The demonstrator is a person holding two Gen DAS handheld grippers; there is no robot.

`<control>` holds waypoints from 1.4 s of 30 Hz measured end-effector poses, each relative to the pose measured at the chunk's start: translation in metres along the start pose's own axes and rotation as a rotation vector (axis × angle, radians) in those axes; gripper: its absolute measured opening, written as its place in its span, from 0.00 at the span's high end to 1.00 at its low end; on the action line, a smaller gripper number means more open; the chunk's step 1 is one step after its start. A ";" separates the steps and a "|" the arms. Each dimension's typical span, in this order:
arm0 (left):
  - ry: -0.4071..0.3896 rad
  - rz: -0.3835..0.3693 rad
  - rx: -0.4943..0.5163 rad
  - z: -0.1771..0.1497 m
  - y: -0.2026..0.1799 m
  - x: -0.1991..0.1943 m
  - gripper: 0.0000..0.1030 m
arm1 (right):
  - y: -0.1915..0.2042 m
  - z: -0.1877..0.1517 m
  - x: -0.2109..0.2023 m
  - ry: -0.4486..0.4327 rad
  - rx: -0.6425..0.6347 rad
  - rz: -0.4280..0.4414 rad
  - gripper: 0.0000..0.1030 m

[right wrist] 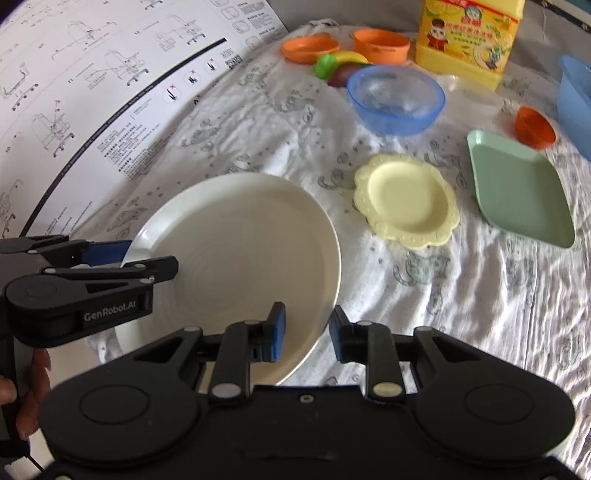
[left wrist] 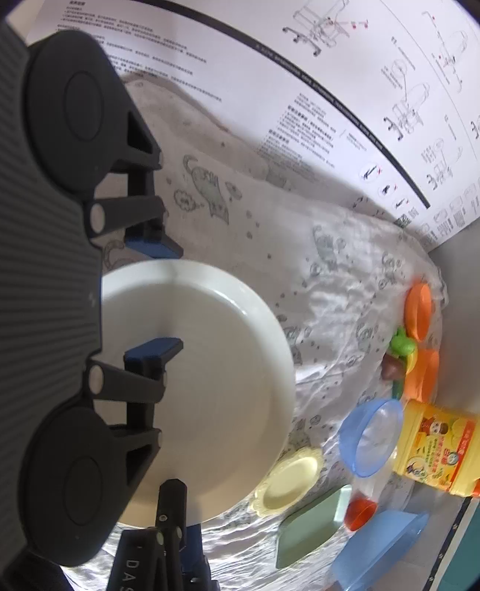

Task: Organize plates and bowls
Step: 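Lower the white plate onto the cloth and open the right gripper, then move the right gripper to the green square tray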

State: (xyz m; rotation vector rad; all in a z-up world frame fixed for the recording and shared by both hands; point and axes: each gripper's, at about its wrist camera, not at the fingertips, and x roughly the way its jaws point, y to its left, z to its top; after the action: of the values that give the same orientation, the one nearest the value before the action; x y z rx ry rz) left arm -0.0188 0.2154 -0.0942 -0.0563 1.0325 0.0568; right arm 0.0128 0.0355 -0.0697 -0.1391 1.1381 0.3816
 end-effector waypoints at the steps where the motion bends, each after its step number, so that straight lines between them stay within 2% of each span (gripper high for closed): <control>1: -0.004 0.001 0.009 0.000 -0.002 0.000 0.49 | -0.002 -0.001 0.002 0.007 0.005 0.005 0.74; 5: -0.005 0.000 0.042 0.001 -0.012 0.003 0.33 | -0.004 -0.002 0.004 0.012 0.007 0.007 0.73; 6: -0.006 0.000 0.046 0.001 -0.014 0.004 0.31 | -0.004 -0.002 0.003 0.008 0.005 0.005 0.69; 9: -0.011 -0.009 0.042 0.001 -0.016 0.003 0.18 | -0.005 -0.001 -0.002 -0.026 0.001 0.004 0.31; 13: -0.036 0.011 0.024 0.004 -0.014 0.000 0.05 | -0.006 -0.001 -0.011 -0.066 -0.020 -0.002 0.14; 15: -0.048 0.012 0.014 0.006 -0.013 -0.002 0.01 | -0.007 -0.001 -0.013 -0.076 -0.016 0.006 0.10; 22: -0.068 0.044 0.022 0.012 -0.016 -0.007 0.00 | -0.009 -0.002 -0.022 -0.113 -0.020 0.009 0.00; 31: -0.105 0.061 -0.013 0.020 -0.017 -0.019 0.00 | -0.022 -0.004 -0.033 -0.153 0.018 0.006 0.00; 36: -0.131 0.052 -0.017 0.032 -0.028 -0.025 0.00 | -0.043 -0.006 -0.041 -0.179 0.083 -0.006 0.00; 42: -0.141 0.011 0.003 0.051 -0.056 -0.026 0.00 | -0.092 -0.011 -0.052 -0.220 0.221 -0.052 0.00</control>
State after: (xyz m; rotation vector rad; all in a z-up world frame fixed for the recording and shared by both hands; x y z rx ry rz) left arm 0.0157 0.1630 -0.0447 -0.0435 0.8920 0.0689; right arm 0.0182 -0.0642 -0.0353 0.0656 0.9501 0.2169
